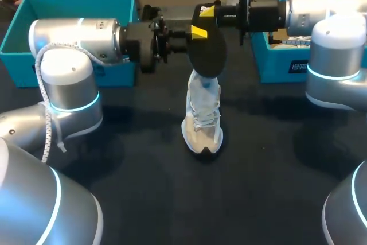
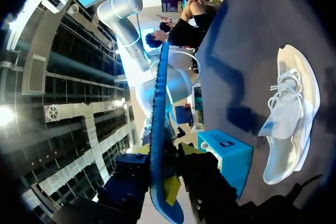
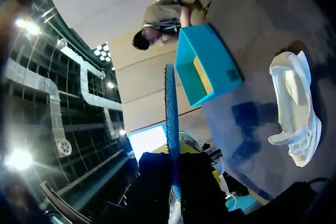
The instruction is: Take the shoe out of the shoebox, open the shoe tongue, remove and reinsert the insole, then place the shoe into the shoebox
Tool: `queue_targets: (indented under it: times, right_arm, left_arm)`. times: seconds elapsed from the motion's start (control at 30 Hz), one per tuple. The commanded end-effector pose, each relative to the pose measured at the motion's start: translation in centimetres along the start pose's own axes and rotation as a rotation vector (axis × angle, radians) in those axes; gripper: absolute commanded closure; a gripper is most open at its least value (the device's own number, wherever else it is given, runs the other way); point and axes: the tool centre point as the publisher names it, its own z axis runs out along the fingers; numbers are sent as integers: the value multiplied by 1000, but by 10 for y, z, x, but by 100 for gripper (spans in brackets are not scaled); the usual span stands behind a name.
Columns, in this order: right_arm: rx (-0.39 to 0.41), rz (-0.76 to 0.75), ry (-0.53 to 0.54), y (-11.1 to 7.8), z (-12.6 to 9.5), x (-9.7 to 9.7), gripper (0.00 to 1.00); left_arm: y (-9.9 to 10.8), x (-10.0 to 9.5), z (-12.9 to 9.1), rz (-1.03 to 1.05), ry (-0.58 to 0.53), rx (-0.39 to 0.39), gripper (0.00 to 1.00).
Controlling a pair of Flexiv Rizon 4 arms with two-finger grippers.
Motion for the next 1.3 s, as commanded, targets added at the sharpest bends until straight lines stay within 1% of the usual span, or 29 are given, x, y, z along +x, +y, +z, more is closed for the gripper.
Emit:
queue_targets:
  times: [0.03, 0.07, 0.2, 0.27, 0.3, 0.33, 0.37, 0.5, 0.63, 0.7, 0.8, 0.83, 1.0, 1.07, 1.13, 1.2, 1.3]
  right_arm:
    - [4, 1, -1, 3, 2, -1, 100]
    - [4, 1, 0, 3, 3, -2, 100]
    - [1, -14, 9, 0, 5, -4, 100]
    - [-16, -25, 13, -3, 2, -6, 100]
    - [-23, -42, 14, -4, 1, -8, 92]
    - [-20, -62, 19, -5, -1, -9, 53]
    - [-31, -80, 26, -6, -3, -10, 0]
    - [-53, -168, 15, -10, -16, -15, 0]
    - [-27, -263, -5, -14, -29, -19, 0]
    - [-29, -292, -34, -14, -36, -22, 0]
    - [20, -390, -54, -15, -45, -26, 0]
    - [35, -428, -30, -16, -47, -26, 0]
    - [35, -485, -21, -19, -65, -36, 0]
    - [55, -507, -7, -20, -72, -39, 0]
    - [83, -517, -25, -19, -79, -46, 0]
    - [74, -513, -20, -18, -87, -53, 0]
    - [73, -521, -16, -17, -96, -56, 0]
  left_arm:
    - [-2, 1, 3, -4, -11, -16, 97]
    - [-2, 1, 3, -6, -15, -19, 100]
    - [-1, -1, 5, -5, -22, -19, 100]
    - [-1, -3, 3, -8, -26, -16, 100]
    - [-1, -4, 2, -16, -30, -13, 100]
    - [-2, -5, 0, -19, -32, -13, 100]
    - [-2, -5, -2, -24, -32, -12, 100]
    - [-7, -6, -14, -42, -28, -7, 100]
    - [-12, -4, -28, -60, -13, 0, 100]
    - [-15, -5, -35, -66, -9, 0, 100]
    - [-20, -7, -45, -68, -9, -5, 100]
    - [-21, -8, -47, -68, -9, -5, 100]
    - [-25, -12, -60, -66, -9, -17, 100]
    - [-27, -13, -64, -65, -5, -16, 100]
    - [-28, -13, -66, -68, 8, -9, 100]
    - [-30, -12, -69, -67, 18, -2, 100]
    - [-31, -12, -72, -68, 24, 5, 100]
